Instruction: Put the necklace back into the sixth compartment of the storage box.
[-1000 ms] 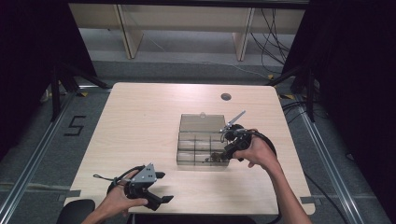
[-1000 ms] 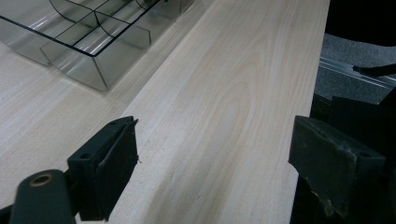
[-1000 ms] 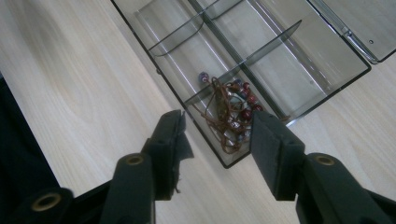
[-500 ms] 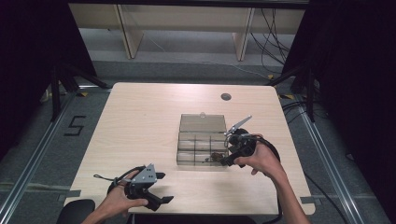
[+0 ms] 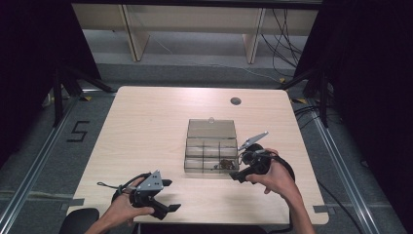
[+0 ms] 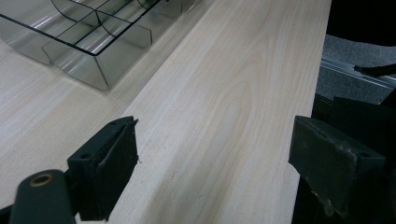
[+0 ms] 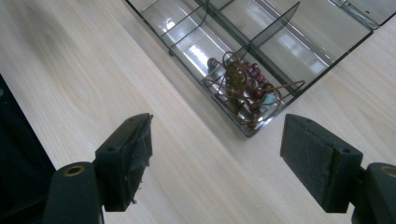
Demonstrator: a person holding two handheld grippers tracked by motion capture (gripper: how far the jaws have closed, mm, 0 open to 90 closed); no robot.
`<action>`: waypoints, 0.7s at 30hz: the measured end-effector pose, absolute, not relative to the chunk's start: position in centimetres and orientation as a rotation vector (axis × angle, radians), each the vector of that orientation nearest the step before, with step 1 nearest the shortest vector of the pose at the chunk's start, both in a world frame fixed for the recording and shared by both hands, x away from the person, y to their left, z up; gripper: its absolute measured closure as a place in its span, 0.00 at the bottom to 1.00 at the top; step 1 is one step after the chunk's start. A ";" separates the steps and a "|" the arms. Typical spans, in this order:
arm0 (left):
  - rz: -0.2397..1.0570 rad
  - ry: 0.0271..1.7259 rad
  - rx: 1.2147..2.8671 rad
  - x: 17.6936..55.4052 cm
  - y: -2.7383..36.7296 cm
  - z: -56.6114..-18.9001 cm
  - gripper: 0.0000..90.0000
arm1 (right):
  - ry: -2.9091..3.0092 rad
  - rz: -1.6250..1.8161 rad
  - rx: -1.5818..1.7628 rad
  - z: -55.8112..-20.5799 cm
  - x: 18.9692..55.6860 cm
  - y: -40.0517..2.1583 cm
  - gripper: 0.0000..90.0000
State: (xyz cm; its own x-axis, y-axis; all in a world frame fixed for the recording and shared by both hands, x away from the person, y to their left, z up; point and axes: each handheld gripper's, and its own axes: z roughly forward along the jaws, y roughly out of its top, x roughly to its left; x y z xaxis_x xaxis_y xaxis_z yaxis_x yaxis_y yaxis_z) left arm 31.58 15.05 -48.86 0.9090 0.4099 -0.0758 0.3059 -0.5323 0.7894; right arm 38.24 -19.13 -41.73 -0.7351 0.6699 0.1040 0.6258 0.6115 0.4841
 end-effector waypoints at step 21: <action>0.136 0.513 2.158 31.5 15.0 -48.8 0.17 | 2.742 0.753 1.143 -42.6 36.7 -19.9 0.25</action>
